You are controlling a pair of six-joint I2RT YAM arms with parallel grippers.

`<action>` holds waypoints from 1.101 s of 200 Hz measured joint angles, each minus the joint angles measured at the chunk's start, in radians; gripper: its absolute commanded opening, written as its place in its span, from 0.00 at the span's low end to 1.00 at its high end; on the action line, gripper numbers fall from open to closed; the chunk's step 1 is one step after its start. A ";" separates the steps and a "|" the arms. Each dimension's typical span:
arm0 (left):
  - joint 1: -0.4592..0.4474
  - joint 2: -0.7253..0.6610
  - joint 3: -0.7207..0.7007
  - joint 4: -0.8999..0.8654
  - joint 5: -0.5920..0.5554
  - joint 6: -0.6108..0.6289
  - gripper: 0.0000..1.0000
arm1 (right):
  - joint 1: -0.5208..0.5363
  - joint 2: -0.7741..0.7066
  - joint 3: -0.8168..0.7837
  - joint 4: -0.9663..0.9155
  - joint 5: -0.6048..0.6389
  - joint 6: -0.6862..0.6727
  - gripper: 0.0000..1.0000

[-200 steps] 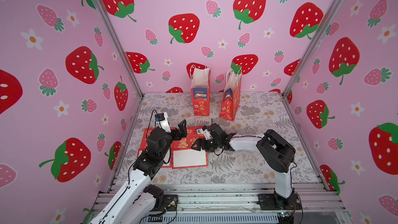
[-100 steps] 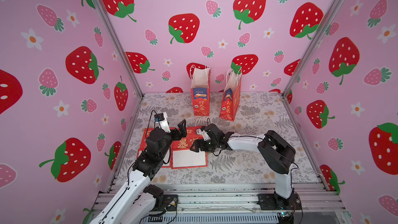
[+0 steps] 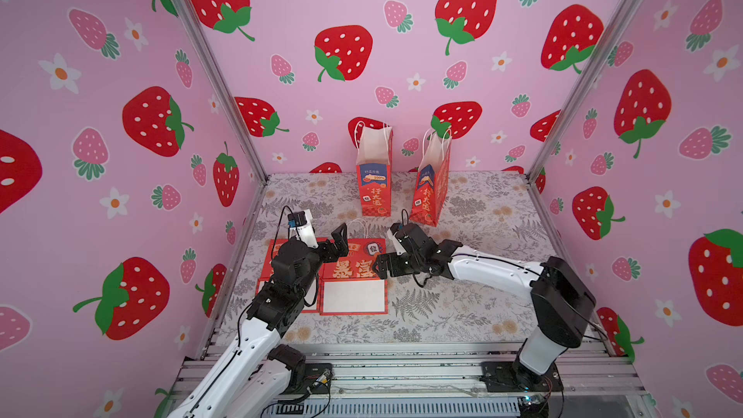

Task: Put away the paper bag
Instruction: Place the paper bag at the center of the board, then pick up the paper bag from the center of the board.

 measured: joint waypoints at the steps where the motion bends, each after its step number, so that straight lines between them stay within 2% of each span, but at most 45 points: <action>1: 0.000 0.000 0.000 0.000 0.000 0.000 1.00 | -0.002 -0.006 0.000 -0.002 0.002 -0.002 0.97; 46: 0.000 0.020 0.000 0.004 0.006 0.003 1.00 | -0.111 -0.168 0.013 -0.066 0.075 -0.121 0.91; 108: -0.011 0.161 0.001 0.083 0.094 0.000 1.00 | -0.370 -0.225 0.095 -0.090 0.092 -0.255 0.89; 136: -0.044 0.236 0.011 0.090 0.128 0.007 0.99 | -0.417 -0.186 0.156 -0.047 0.093 -0.316 0.88; 174: -0.068 0.279 0.037 0.095 0.146 0.027 0.99 | -0.422 -0.051 0.254 0.026 0.111 -0.391 0.83; 220: -0.072 0.331 0.069 0.104 0.156 0.046 0.99 | -0.422 0.065 0.298 0.095 0.131 -0.437 0.74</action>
